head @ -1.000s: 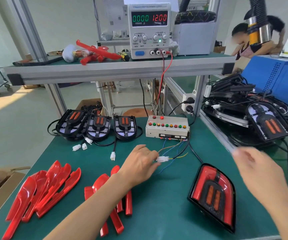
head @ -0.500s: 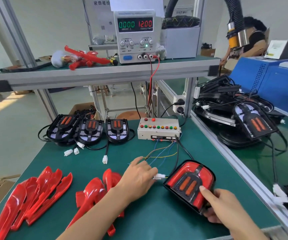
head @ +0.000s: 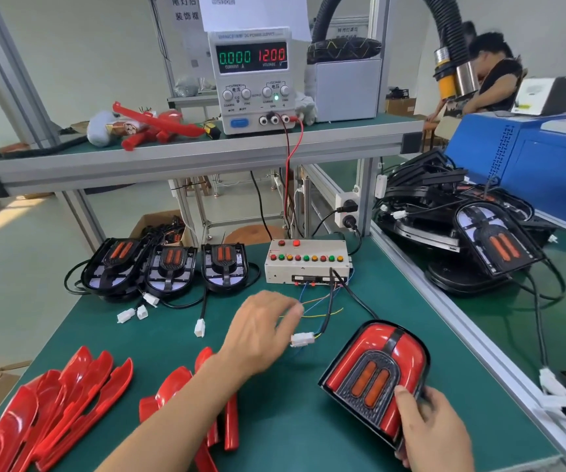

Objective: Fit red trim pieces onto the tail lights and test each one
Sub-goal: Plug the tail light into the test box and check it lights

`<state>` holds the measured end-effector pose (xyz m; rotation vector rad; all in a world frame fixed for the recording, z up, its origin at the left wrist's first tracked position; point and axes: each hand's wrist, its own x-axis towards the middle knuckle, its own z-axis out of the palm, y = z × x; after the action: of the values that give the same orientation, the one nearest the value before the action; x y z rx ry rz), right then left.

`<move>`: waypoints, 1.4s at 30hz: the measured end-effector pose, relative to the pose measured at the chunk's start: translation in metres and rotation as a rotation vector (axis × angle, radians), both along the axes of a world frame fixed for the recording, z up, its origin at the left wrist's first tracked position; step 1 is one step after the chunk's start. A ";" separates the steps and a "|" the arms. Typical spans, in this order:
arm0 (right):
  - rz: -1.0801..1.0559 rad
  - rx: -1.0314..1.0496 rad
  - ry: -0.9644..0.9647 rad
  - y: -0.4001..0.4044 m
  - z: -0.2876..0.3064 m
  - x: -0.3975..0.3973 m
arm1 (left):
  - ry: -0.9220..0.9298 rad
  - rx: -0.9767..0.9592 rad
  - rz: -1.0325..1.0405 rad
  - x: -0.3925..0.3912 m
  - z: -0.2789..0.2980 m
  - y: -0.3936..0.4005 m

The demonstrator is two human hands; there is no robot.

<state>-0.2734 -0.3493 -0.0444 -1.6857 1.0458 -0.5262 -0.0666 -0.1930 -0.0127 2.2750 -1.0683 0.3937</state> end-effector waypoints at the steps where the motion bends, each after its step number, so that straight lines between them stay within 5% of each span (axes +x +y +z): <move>1: -0.012 -0.013 0.004 0.001 -0.001 0.002 | 0.045 -0.050 0.069 0.010 0.004 -0.007; 5: -0.127 -0.029 -0.055 0.011 -0.008 0.006 | 0.160 -0.049 0.261 0.055 0.008 -0.027; 15: -0.084 0.028 -0.316 0.012 -0.034 0.010 | 0.111 0.450 0.217 0.117 -0.001 -0.048; 27: -0.011 -0.172 -0.177 0.005 -0.026 0.000 | 0.118 0.511 0.197 0.129 -0.006 -0.044; 42: -0.038 -0.178 -0.140 0.007 -0.032 0.002 | 0.057 0.568 0.210 0.133 -0.003 -0.048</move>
<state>-0.2711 -0.3418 -0.0763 -1.7584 0.9539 -0.7705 0.0665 -0.2412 -0.0153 2.8942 -1.0044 0.1087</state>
